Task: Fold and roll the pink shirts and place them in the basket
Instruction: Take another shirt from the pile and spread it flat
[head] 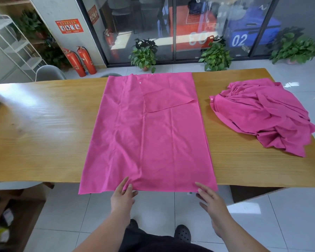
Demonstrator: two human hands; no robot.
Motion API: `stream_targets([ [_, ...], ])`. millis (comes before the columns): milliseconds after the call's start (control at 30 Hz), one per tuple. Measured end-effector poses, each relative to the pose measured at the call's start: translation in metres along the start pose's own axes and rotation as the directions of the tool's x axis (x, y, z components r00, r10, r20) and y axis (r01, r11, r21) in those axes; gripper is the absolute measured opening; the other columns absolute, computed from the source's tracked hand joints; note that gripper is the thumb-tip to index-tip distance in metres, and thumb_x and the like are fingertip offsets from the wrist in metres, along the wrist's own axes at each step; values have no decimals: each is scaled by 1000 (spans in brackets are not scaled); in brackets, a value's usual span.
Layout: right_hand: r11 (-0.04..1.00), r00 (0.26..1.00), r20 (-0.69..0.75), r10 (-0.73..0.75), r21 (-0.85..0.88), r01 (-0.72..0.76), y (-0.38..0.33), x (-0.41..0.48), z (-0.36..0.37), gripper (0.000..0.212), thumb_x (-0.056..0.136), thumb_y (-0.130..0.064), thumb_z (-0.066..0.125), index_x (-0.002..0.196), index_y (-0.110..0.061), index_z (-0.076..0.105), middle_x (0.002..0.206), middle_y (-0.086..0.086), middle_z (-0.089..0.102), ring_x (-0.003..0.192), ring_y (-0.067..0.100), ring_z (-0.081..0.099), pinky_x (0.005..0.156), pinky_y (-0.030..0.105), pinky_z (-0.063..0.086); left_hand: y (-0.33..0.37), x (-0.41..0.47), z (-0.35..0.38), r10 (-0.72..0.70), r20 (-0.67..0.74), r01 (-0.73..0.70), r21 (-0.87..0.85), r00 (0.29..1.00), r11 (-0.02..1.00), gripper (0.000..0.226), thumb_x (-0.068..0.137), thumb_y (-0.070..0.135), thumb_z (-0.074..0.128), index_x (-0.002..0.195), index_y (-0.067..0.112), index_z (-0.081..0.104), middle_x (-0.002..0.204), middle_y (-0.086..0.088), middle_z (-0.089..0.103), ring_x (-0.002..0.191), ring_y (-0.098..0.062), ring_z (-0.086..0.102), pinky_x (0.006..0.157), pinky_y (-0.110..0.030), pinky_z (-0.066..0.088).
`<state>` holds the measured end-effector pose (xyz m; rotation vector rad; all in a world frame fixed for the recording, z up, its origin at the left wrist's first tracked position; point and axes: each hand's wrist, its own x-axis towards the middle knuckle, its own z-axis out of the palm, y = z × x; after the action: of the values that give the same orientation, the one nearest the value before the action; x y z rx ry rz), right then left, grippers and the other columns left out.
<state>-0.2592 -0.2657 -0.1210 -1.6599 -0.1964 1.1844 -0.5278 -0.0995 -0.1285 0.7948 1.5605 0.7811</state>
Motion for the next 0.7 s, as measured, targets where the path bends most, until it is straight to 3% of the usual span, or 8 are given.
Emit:
stream_targets([
  [167,998,989,147,8,-56,0,-1,-2,33,27,103,-30,68,122,-47,77,140,-15,66,135,8,56,120,41,41,8,4,-11,-29,48,28,18,998,999,35,106,19,65,129,44,69,115,-2,76,100,-18,78,86,-42,62],
  [267,997,980,194,41,-67,-28,-8,-2,55,27,103,-31,68,122,-48,76,139,-11,67,129,7,61,116,40,47,13,12,-26,-34,88,30,40,996,999,35,106,21,65,132,44,68,121,-1,73,101,-18,78,85,-40,62],
  [400,997,979,188,74,-50,-66,-8,-4,85,27,103,-29,68,122,-46,76,140,-5,66,115,9,72,111,45,53,19,25,-49,-77,154,70,47,985,996,38,106,20,65,138,40,66,132,7,68,104,-19,77,90,-41,61],
  [700,993,984,141,106,-76,-96,-3,-14,152,29,102,-22,70,122,-41,77,132,-1,71,110,15,75,106,45,56,29,53,-113,-123,128,130,-48,984,990,47,103,13,69,142,38,62,124,-8,69,111,-24,74,89,-41,61],
])
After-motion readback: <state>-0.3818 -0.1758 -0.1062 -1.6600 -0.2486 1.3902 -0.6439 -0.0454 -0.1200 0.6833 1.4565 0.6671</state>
